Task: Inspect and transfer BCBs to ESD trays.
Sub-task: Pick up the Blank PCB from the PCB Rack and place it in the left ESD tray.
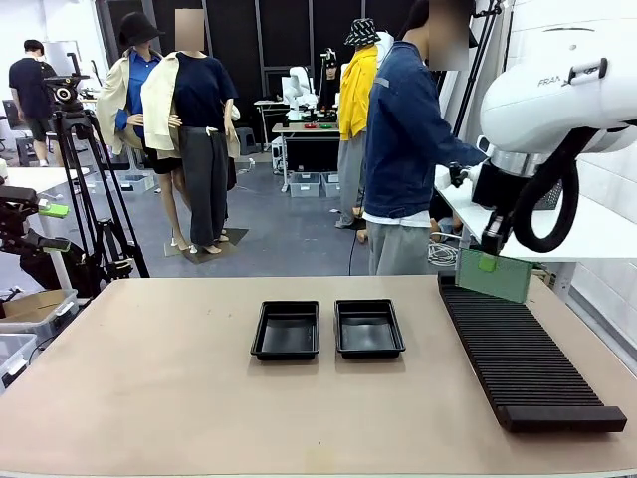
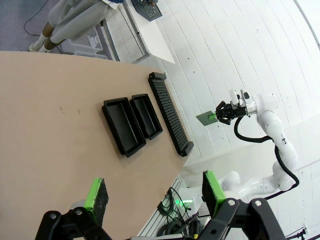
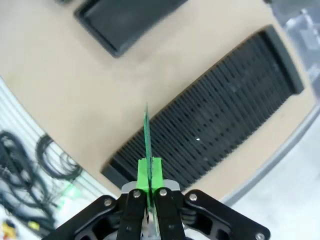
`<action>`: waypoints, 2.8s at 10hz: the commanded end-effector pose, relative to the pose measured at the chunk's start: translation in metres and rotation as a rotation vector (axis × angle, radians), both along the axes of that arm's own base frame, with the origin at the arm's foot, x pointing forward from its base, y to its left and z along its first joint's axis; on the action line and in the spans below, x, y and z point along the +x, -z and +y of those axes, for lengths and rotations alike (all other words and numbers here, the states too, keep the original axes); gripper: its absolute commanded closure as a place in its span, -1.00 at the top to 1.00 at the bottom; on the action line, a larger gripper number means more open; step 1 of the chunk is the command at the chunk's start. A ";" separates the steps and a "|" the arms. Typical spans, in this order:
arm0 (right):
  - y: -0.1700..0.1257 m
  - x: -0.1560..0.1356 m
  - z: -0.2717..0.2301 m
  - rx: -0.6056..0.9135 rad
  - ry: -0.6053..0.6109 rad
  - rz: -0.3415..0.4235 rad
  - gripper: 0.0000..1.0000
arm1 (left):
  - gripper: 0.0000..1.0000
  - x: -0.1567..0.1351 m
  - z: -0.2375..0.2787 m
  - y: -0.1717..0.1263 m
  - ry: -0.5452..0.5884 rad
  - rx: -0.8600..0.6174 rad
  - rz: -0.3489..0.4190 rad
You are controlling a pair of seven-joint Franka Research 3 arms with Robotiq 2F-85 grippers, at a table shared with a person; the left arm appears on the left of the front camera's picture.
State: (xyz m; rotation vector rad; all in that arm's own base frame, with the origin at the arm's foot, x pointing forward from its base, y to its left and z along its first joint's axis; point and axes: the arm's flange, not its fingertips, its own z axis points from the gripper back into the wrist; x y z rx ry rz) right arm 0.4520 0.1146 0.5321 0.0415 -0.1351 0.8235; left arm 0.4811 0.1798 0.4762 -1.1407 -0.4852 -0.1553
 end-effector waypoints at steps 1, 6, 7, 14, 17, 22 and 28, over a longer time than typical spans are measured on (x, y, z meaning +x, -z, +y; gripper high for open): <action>0.001 0.007 0.029 0.079 0.202 -0.021 -1.00 | 1.00 0.000 0.000 -0.002 -0.007 -0.001 0.006; 0.018 0.026 0.075 0.260 0.517 -0.034 -1.00 | 1.00 0.000 0.000 -0.002 -0.007 -0.001 0.006; 0.025 0.031 0.085 0.308 0.557 -0.023 -1.00 | 1.00 0.000 0.000 -0.002 -0.007 -0.001 0.006; 0.066 0.059 0.175 0.517 0.619 0.089 -1.00 | 1.00 0.000 0.000 -0.002 -0.007 -0.001 0.006; 0.093 0.076 0.201 0.591 0.665 0.128 -1.00 | 1.00 0.000 0.000 -0.002 -0.007 -0.001 0.006; 0.132 0.088 0.258 0.567 0.675 0.155 -1.00 | 1.00 0.000 0.000 -0.002 -0.007 -0.001 0.006; 0.167 0.116 0.278 0.559 0.679 0.216 -1.00 | 1.00 0.000 0.000 -0.002 -0.007 -0.001 0.006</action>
